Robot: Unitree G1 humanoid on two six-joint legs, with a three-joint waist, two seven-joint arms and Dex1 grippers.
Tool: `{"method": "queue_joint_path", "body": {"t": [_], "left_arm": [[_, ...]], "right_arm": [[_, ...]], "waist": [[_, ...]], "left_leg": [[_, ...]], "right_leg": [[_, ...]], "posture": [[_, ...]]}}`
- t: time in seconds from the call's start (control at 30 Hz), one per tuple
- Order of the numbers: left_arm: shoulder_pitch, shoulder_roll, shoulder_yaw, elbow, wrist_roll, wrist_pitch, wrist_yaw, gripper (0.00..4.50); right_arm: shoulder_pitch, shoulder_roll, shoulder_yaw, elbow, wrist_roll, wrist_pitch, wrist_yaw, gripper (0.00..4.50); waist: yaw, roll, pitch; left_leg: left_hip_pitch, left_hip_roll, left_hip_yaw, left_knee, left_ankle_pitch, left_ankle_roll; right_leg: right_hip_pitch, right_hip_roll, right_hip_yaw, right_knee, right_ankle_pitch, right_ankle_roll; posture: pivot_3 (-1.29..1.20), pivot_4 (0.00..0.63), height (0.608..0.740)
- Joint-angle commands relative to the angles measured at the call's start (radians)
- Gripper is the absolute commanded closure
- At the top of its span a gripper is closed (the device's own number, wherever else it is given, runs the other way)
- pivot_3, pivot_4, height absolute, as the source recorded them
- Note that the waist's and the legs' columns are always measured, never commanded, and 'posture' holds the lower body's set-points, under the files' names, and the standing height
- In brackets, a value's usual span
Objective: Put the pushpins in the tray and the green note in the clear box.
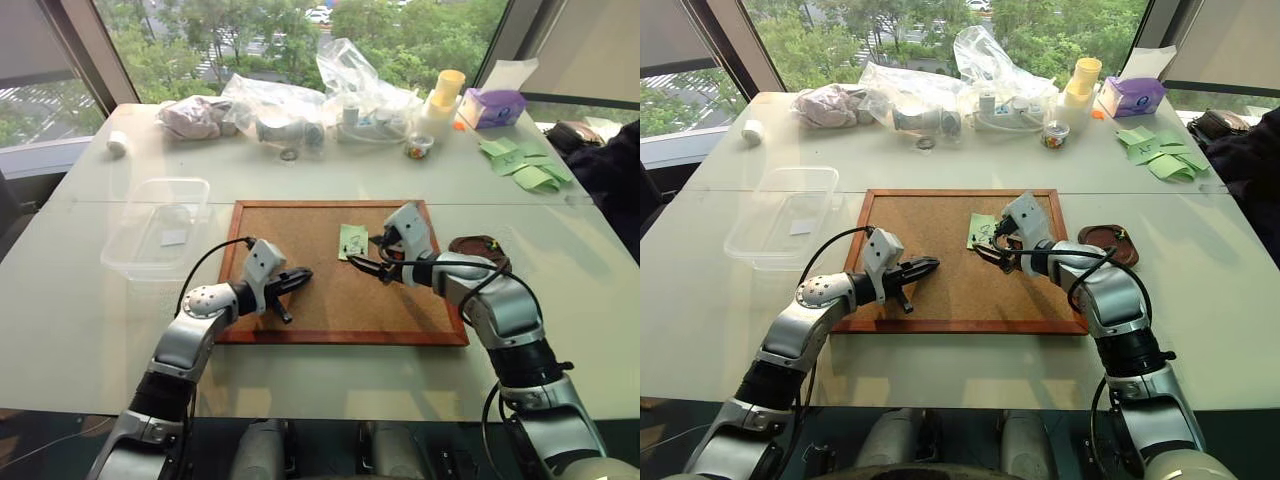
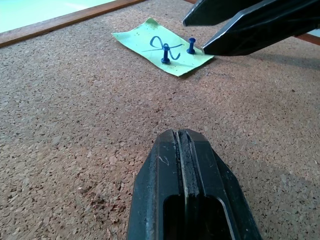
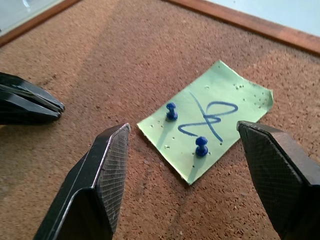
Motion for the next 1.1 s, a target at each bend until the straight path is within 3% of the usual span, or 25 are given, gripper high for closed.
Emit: {"method": "queue_joint_path", "body": {"t": [0.03, 0.43, 0.53, 0.6, 0.83, 1.1], "left_arm": [[0.033, 0.01, -0.002, 0.026, 0.017, 0.023, 0.015, 4.5], [0.044, 0.014, -0.001, 0.01, 0.015, 0.03, 0.025, 4.5], [0.039, 0.013, 0.0, 0.015, 0.015, 0.029, 0.026, 4.5], [0.038, 0.013, 0.0, 0.017, 0.016, 0.028, 0.026, 4.5], [0.037, 0.009, -0.005, 0.023, 0.017, 0.027, 0.026, 4.5], [0.035, 0.007, -0.023, 0.046, 0.025, 0.025, 0.022, 4.5]], "right_arm": [[-0.032, 0.008, -0.007, 0.006, -0.018, -0.047, 0.008, 2.8], [-0.037, 0.031, 0.008, 0.071, -0.057, -0.084, 0.029, 2.8], [-0.034, 0.028, 0.015, 0.08, -0.068, -0.091, 0.038, 3.6], [-0.034, 0.03, 0.01, 0.079, -0.069, -0.092, 0.04, 4.47], [-0.046, 0.022, -0.039, 0.006, -0.042, -0.057, 0.027, 4.47], [-0.035, -0.043, -0.238, -0.215, 0.066, 0.118, -0.034, 4.47]], "waist": [[-0.001, 0.0, 0.0], [-0.003, 0.0, 0.0], [-0.003, 0.0, 0.0], [-0.003, 0.0, 0.0], [-0.003, 0.0, 0.0], [0.002, 0.0, 0.0]], "left_leg": [[0.0, 0.0, 0.0, 0.0, 0.0, 0.0], [0.0, 0.0, 0.001, -0.001, 0.0, 0.0], [0.0, 0.001, 0.001, -0.001, 0.0, 0.0], [0.0, 0.001, 0.001, -0.001, 0.0, 0.0], [0.0, 0.001, 0.001, -0.001, 0.0, 0.0], [-0.003, 0.0, 0.0, -0.001, 0.0, 0.0]], "right_leg": [[0.0, 0.0, 0.0, 0.0, 0.0, 0.0], [-0.001, 0.0, 0.0, 0.0, 0.0, 0.0], [-0.001, 0.0, 0.0, 0.0, 0.0, 0.0], [-0.001, 0.0, 0.0, 0.0, 0.0, 0.0], [-0.001, 0.0, 0.0, 0.0, 0.0, 0.0], [-0.003, -0.001, 0.0, -0.001, 0.0, 0.0]], "posture": [[0.0, 0.15, 0.74], [0.0, 0.15, 0.74], [0.0, 0.15, 0.74], [0.0, 0.15, 0.74], [0.0, 0.15, 0.74], [0.0, 0.15, 0.74]]}}
